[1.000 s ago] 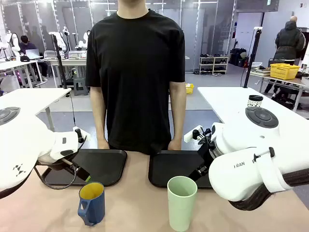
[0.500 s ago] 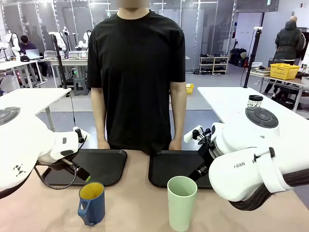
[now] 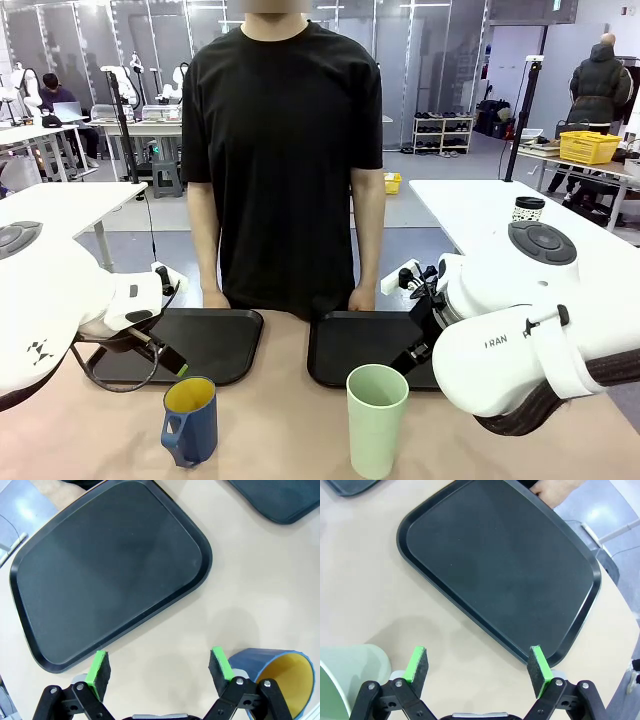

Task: Sort and store the cups by type.
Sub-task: Pick up the Reusable plastic cup.

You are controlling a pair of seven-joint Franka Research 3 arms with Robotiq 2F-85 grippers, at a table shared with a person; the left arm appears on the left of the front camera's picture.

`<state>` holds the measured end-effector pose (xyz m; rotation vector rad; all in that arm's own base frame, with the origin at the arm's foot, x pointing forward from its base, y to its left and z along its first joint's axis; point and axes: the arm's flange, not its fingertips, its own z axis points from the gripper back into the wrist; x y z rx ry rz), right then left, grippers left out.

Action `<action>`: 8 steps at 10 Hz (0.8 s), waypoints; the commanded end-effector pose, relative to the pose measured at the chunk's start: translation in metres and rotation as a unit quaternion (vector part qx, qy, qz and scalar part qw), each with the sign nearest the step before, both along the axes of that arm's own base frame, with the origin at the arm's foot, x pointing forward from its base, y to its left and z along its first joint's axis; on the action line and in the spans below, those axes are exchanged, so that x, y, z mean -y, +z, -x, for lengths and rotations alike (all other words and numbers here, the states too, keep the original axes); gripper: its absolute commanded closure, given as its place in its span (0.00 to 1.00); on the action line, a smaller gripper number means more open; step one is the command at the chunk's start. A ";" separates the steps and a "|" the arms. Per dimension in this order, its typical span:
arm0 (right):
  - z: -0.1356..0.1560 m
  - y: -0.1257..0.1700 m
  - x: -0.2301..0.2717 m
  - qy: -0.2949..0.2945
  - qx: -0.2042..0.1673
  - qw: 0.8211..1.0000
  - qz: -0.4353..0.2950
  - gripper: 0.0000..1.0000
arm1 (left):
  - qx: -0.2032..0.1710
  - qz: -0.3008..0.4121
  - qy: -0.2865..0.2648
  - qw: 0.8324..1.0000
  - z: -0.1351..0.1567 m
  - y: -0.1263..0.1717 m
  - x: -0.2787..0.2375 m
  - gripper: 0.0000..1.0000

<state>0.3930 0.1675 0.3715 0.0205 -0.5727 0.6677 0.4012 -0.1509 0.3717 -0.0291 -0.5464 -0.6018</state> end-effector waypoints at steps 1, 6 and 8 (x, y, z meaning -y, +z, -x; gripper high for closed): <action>0.000 0.000 0.000 -0.001 0.000 1.000 -0.001 0.00 | 0.000 0.000 0.000 1.000 0.000 0.000 0.000 0.00; 0.000 0.000 0.000 -0.001 0.000 1.000 -0.001 0.00 | 0.000 0.000 0.000 1.000 0.000 0.000 0.000 0.00; 0.002 0.022 -0.005 0.002 0.039 0.999 0.021 0.00 | 0.026 -0.003 0.030 0.999 0.000 0.018 0.007 0.00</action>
